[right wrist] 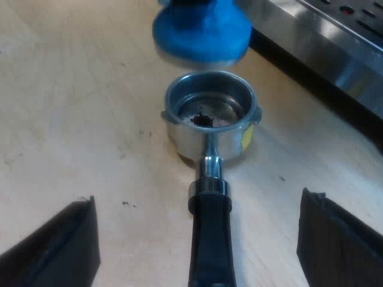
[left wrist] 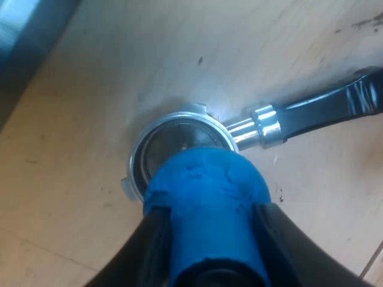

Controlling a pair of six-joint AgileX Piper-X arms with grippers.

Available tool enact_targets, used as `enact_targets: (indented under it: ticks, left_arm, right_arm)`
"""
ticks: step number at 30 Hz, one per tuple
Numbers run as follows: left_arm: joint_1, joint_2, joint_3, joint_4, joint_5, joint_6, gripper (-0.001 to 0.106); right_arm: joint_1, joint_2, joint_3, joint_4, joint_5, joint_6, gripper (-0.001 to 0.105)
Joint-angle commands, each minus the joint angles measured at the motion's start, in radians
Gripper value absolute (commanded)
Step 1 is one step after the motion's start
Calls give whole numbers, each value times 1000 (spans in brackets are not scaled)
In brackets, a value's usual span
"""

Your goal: Grind coffee beans and then tamp

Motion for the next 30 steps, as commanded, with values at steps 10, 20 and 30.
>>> enact_targets:
  ticks: [10, 20, 30]
  left_arm:
    - [-4, 67, -10, -31, -8, -9, 0]
    - [-4, 117, -10, -52, -10, -16, 0]
    - [-4, 125, -7, -70, -23, -15, 0]
  right_arm:
    - [1, -4, 1, -12, 6, -11, 71]
    - [1, -4, 1, -12, 6, -11, 71]
    - [1, -4, 1, -12, 6, -11, 71]
